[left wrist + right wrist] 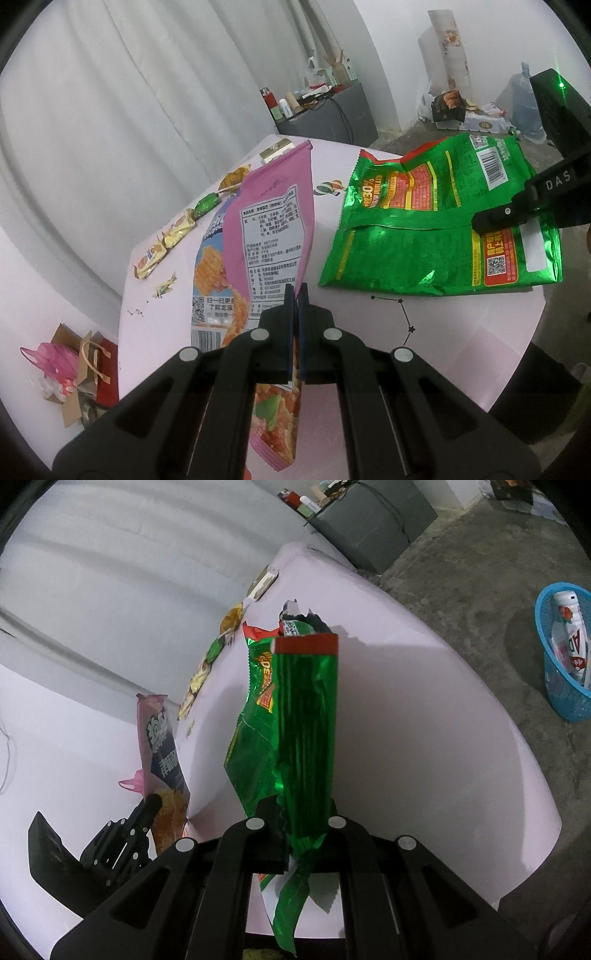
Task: Collect trash
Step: 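Lift and carry the pink and green bags over the wastebasket with both tools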
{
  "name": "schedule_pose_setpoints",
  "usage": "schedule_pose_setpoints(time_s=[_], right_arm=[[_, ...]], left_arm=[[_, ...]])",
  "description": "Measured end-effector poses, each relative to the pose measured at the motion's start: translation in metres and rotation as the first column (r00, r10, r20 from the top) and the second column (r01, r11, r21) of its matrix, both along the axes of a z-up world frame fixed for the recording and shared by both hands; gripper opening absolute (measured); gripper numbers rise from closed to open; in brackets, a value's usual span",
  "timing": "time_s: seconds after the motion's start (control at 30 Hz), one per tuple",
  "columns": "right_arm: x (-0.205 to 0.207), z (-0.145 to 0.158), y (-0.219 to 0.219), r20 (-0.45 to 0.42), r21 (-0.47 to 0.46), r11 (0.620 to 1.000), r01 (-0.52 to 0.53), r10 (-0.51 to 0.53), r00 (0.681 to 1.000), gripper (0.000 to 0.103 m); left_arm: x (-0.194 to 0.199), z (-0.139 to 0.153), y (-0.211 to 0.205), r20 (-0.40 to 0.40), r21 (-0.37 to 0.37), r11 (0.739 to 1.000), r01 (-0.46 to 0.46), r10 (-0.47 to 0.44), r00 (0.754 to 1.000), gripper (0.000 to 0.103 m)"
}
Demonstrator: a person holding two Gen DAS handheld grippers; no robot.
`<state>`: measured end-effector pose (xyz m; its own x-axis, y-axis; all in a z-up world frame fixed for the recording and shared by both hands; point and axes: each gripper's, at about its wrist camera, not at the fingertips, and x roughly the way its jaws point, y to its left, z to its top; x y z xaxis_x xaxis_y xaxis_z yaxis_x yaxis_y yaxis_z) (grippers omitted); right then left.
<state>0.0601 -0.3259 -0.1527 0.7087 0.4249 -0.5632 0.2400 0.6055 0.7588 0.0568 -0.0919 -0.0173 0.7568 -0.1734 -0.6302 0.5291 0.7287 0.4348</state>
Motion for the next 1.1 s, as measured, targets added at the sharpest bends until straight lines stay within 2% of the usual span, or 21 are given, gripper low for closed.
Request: schedule_pose_setpoints(time_s=[0.53,0.73,1.1], right_arm=[[-0.013,0.003,-0.016,0.053,0.048,0.999,0.020,-0.023,0.998,0.005],[-0.022,0.012,-0.025,0.084,0.049,0.997,0.056,-0.060,0.995,0.005],[-0.056,0.020,-0.076,0.129,0.092,0.977,0.194,-0.205,0.970,0.005]], left_arm=[[-0.007,0.012,-0.007,0.062,0.011,1.000,0.025,-0.026,0.998,0.000],[-0.011,0.030,-0.021,0.106,-0.008,0.997,0.077,-0.075,0.992,0.000],[-0.015,0.056,-0.070,0.162,-0.038,0.978,0.206,-0.198,0.967,0.000]])
